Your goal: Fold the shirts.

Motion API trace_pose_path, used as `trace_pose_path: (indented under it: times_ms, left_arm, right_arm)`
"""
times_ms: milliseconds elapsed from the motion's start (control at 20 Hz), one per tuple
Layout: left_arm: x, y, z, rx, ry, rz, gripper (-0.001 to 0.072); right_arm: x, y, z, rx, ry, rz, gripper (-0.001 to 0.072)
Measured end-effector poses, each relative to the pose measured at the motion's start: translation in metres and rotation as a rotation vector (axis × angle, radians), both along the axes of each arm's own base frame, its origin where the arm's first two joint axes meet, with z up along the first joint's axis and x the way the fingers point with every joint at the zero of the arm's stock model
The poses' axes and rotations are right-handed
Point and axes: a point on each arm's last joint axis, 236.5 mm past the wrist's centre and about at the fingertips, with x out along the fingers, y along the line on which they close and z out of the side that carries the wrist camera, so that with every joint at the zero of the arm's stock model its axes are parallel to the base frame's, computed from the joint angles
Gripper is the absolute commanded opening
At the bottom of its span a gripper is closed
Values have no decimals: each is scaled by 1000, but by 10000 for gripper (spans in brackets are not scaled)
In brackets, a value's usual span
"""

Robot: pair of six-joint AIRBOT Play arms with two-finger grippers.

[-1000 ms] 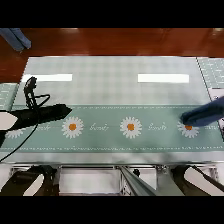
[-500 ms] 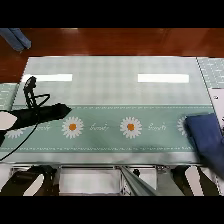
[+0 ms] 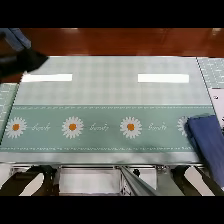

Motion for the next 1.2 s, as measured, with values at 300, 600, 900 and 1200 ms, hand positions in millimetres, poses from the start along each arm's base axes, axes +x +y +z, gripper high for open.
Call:
trace_pose_path:
  times_ms: [300,600,900,1200]
  left_arm:
    - [6,-20,-76,243,177,-54,31]
    - [-14,26,-191,358,426,38,32]
    - [-22,46,-211,379,486,75,31]
    - [-23,49,-214,385,494,78,31]
  right_arm:
    - [26,153,-122,-209,347,444,23]
    - [0,132,-232,-454,651,385,23]
    - [-5,118,-246,-538,692,361,23]
    - [-5,115,-247,-554,698,355,23]
